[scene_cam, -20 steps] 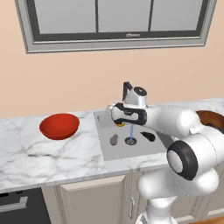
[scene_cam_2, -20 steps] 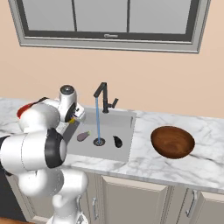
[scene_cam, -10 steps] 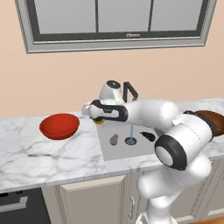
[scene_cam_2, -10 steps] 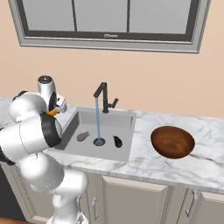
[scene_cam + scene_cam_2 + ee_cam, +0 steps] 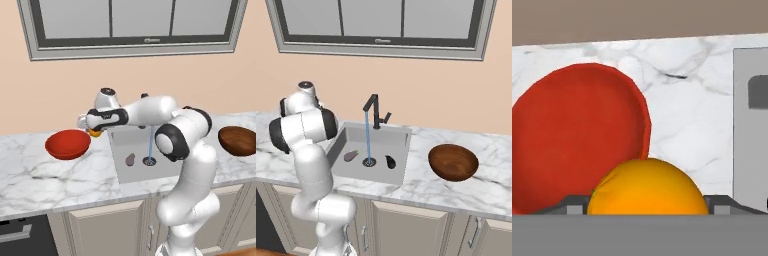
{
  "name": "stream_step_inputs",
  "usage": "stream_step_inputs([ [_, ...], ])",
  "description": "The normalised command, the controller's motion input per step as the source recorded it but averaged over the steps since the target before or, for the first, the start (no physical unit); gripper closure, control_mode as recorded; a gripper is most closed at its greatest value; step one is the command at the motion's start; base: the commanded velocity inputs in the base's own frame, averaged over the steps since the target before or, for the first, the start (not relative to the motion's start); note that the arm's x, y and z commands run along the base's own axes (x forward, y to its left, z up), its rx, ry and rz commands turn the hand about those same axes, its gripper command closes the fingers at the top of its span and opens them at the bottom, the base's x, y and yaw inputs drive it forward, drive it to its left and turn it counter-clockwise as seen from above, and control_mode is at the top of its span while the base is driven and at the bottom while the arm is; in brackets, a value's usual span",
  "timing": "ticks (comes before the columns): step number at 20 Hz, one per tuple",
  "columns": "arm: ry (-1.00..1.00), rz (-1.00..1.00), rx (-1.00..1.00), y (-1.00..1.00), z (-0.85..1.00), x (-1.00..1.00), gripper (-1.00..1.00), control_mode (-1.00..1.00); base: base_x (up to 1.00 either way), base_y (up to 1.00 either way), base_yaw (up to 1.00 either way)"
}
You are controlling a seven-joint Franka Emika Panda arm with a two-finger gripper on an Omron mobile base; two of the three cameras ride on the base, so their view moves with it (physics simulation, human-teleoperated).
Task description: Pick the eggplants from the sink and place them in one bowl. Place the orange in the other bowl. Then turn off the sink faucet.
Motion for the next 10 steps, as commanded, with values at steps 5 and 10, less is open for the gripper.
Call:
stream_step_inputs([
  [5, 0.16, 0.03, -0.15, 0.81, -0.45, 0.67, 1.0, -1.0, 0.0, 0.0, 0.0],
  [10, 0.2, 0.01, -0.15, 0.61, -0.59, 0.56, 1.0, -1.0, 0.0, 0.0, 0.0],
])
